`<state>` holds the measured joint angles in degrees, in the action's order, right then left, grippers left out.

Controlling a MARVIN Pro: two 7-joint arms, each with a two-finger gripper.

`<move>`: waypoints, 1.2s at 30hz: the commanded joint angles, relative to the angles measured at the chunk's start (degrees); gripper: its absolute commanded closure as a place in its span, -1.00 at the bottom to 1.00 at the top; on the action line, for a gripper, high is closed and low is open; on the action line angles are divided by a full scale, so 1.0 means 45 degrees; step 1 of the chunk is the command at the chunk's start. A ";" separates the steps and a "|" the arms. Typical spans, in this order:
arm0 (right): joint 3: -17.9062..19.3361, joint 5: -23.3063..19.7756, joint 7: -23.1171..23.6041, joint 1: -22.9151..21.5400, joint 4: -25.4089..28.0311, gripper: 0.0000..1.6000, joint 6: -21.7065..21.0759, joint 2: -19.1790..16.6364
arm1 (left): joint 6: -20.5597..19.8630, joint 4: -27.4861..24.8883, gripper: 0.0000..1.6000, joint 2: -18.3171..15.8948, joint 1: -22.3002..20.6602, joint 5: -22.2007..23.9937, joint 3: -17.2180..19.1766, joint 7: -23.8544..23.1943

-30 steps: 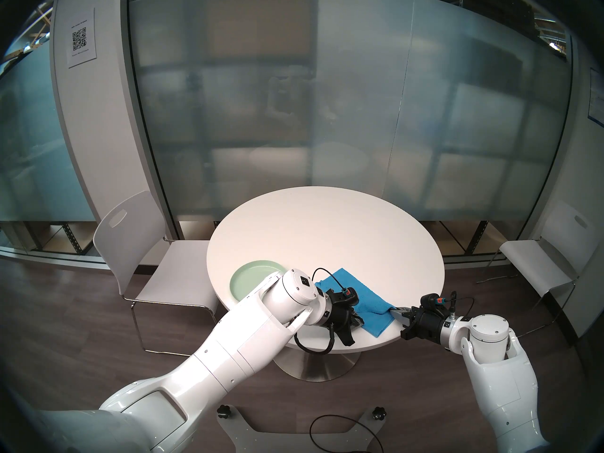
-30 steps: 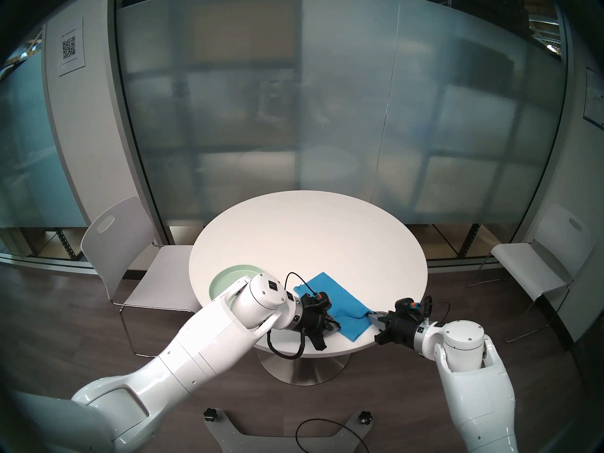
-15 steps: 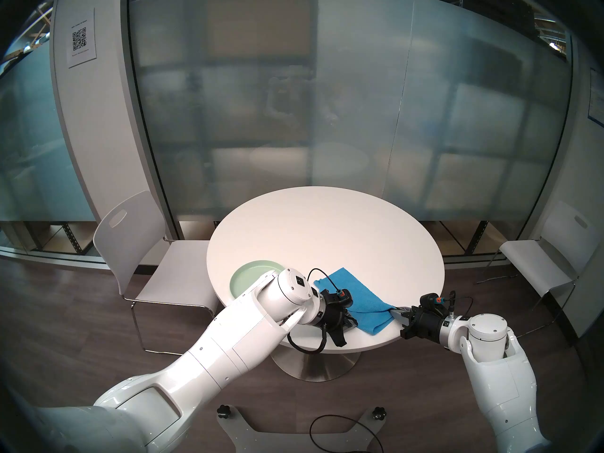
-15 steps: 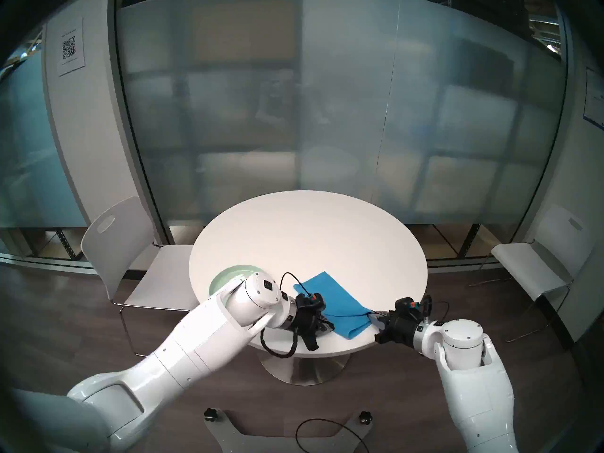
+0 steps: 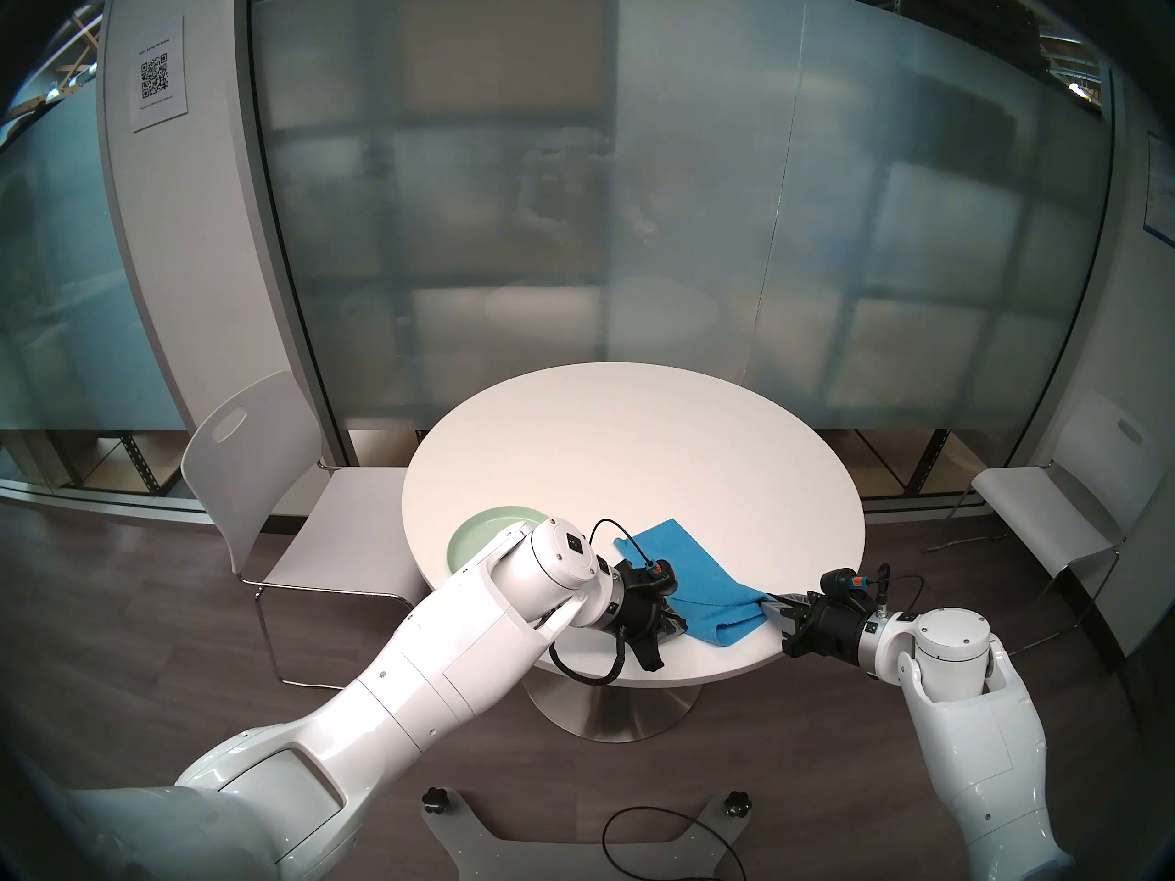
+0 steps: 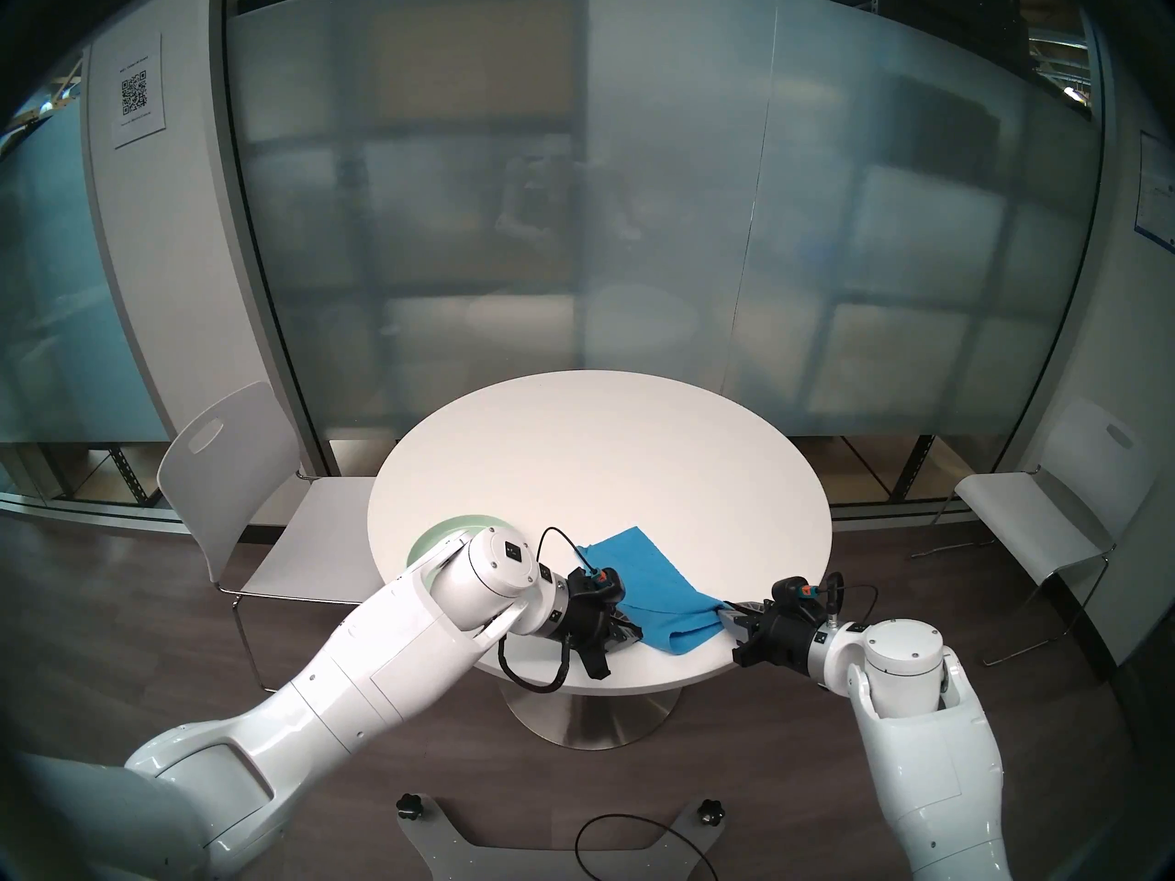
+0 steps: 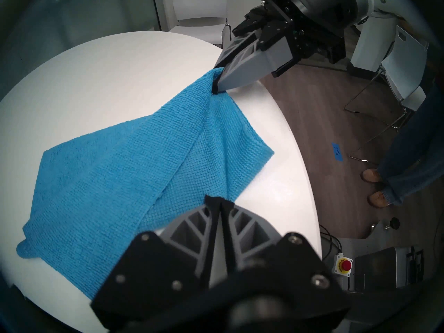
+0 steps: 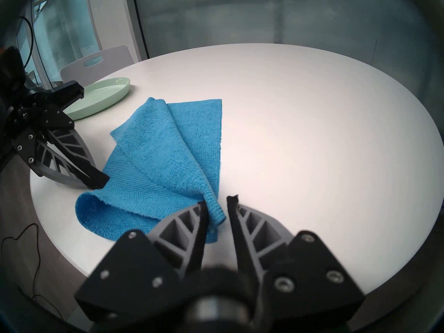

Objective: Fold the napkin in half twice and place it beside the plate

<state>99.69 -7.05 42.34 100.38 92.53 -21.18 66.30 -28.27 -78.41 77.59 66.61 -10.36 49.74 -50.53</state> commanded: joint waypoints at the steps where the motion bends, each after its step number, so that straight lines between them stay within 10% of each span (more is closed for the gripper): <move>1: 0.0090 -0.0091 0.0061 0.0043 0.0324 -0.25 -0.0084 -0.0002 | -0.0090 -0.0281 0.37 -0.0127 0.0126 0.0014 0.0130 0.0080; 36: 0.0819 -0.0136 0.0196 0.0702 0.0655 -0.44 -0.0048 -0.0104 | -0.0265 -0.1348 0.39 -0.0999 0.0801 -0.0087 0.0428 -0.0164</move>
<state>102.72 -7.21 43.06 103.80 94.24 -21.62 65.94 -29.50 -83.23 74.14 69.68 -10.80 51.43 -51.00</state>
